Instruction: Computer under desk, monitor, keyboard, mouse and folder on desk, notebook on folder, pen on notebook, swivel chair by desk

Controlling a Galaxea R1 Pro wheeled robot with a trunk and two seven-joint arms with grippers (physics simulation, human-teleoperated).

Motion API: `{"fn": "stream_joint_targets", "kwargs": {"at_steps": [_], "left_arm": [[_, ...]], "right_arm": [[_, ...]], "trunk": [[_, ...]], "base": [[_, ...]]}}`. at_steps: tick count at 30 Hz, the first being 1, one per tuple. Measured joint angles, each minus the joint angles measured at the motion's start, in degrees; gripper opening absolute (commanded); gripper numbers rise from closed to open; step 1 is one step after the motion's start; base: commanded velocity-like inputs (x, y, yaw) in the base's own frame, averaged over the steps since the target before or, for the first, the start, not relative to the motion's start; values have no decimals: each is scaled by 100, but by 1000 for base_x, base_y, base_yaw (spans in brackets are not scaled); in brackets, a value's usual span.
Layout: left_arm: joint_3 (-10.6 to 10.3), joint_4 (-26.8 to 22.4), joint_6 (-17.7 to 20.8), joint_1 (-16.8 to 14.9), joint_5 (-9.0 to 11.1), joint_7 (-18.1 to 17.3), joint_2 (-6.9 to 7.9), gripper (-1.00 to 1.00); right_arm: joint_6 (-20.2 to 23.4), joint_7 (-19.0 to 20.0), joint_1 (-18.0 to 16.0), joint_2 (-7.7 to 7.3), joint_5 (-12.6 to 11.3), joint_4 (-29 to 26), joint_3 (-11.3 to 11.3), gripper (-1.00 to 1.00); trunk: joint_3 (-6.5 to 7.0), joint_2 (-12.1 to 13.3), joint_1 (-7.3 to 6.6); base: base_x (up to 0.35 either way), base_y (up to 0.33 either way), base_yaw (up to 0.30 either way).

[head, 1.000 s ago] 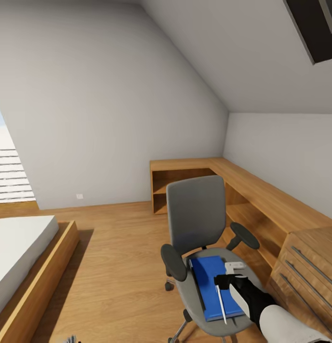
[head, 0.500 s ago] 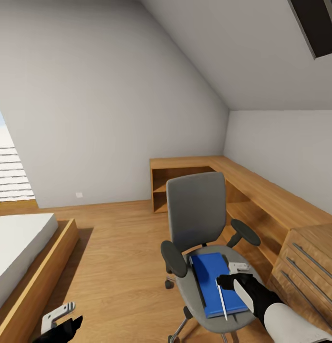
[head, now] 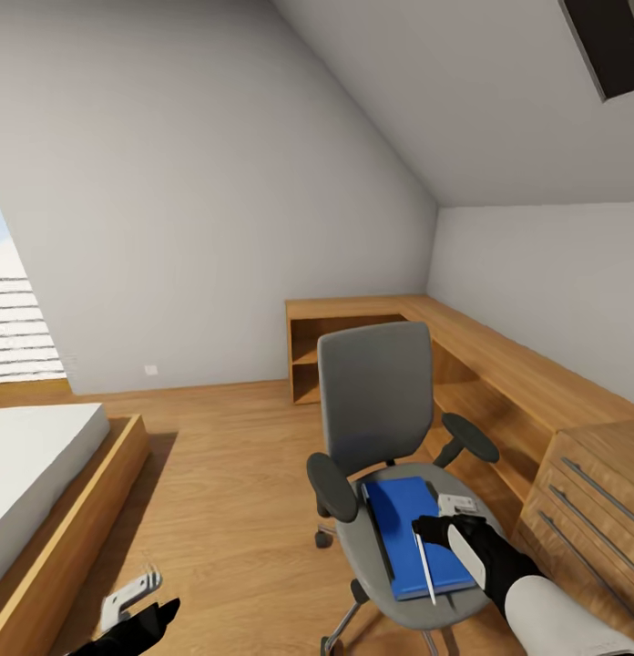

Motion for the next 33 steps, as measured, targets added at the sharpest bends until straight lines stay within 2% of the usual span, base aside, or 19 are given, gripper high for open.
{"fn": "stream_joint_targets", "kwargs": {"at_steps": [5,19,33], "left_arm": [[-10,162,-94,0,5,-1,-2,100],[-12,194,-142,0,-1,-1,13,100],[-5,186,-289,0,1,0,15,100]], "right_arm": [[0,-4,0,18,-1,-67,9,100],[15,11,9,64,-16,-67,27,100],[17,12,9,143,-16,-61,28,100]], "trunk": [[-90,-201,110],[-90,-202,111],[-341,-762,417]], "base": [[0,0,0],[0,0,0],[0,0,0]]}}
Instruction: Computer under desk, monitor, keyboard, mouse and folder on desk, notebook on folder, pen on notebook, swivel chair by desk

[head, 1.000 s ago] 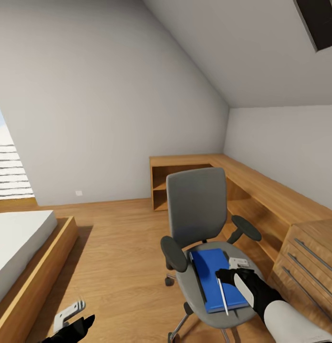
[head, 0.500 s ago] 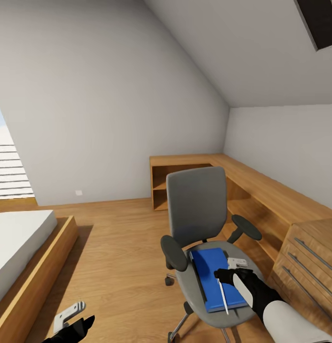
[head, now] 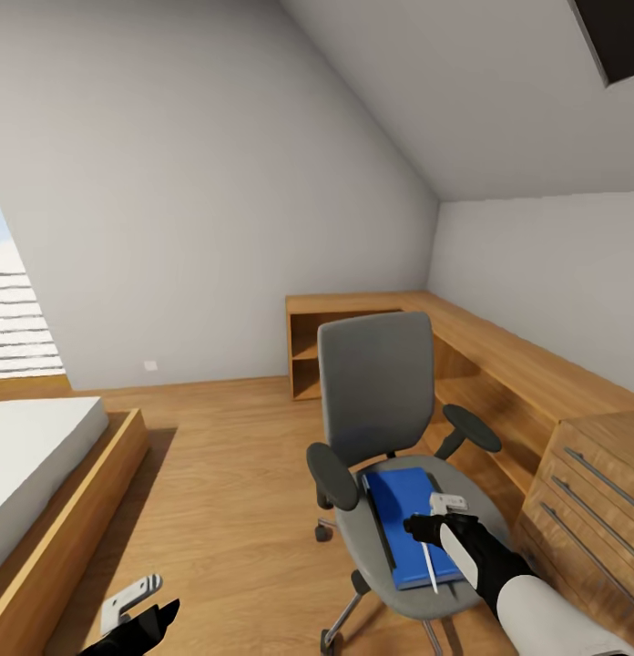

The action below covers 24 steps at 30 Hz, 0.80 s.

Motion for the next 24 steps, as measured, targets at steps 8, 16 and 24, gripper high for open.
{"fn": "stream_joint_targets", "kwargs": {"at_steps": [8,16,24], "left_arm": [[2,0,-2,0,1,0,0,100],[2,0,-4,0,0,0,0,100],[2,0,-10,0,-1,0,0,100]], "right_arm": [[0,0,0,2,5,-3,-8,100],[0,0,0,3,5,-3,-8,100],[0,0,0,3,8,-3,-7,100]], "trunk": [[-126,-282,154],[-126,-282,154],[-198,-443,242]], "base": [[0,0,0],[0,0,0],[0,0,0]]}}
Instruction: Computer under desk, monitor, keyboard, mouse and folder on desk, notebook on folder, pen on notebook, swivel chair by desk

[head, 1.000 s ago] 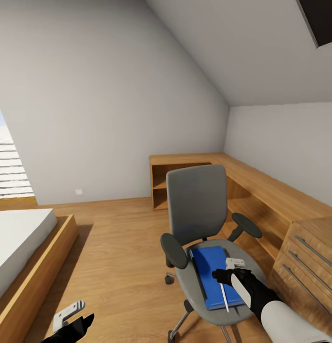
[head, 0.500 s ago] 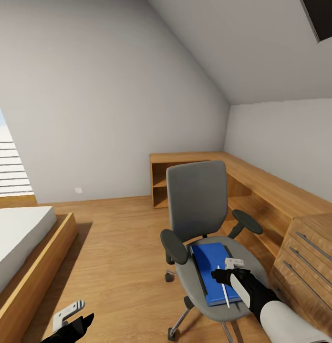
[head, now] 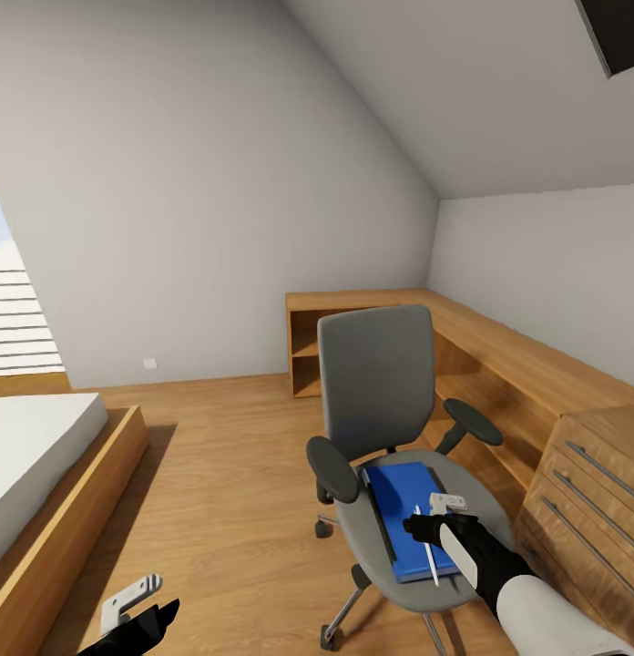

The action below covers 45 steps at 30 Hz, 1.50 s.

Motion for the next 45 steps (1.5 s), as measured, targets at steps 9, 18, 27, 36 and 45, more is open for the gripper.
{"fn": "stream_joint_targets", "kwargs": {"at_steps": [9,18,27,36,45], "left_arm": [[0,0,-1,0,0,0,0,100],[0,0,-1,0,-1,0,0,100],[0,-3,1,0,0,1,0,100],[0,0,0,0,1,0,0,100],[0,-2,-1,0,-7,0,0,100]], "right_arm": [[0,0,0,0,1,0,-1,100],[1,0,0,0,1,0,-1,100],[7,-2,0,-8,1,0,-1,100],[8,-2,0,-9,1,0,-10,-100],[11,-2,-4,-9,46,-5,-14,-100]], "trunk": [[0,0,0],[-17,-39,21],[-72,-160,88],[-72,-160,88],[-71,-161,88]], "base": [[0,0,0],[0,0,0],[0,0,0],[0,0,0],[0,0,0]]}}
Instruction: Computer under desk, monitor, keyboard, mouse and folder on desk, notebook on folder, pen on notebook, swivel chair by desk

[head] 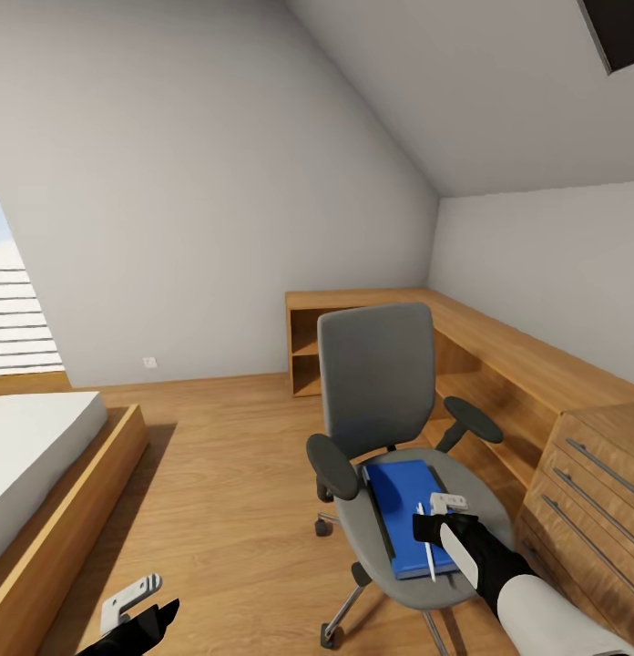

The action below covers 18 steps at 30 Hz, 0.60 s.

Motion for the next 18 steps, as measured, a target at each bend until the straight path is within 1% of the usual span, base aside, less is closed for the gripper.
{"fn": "stream_joint_targets", "kwargs": {"at_steps": [18], "left_arm": [[0,2,1,0,-1,0,0,100]], "right_arm": [[0,-1,2,0,-10,-6,1,-100]], "trunk": [[0,0,0]], "base": [[0,0,0]]}}
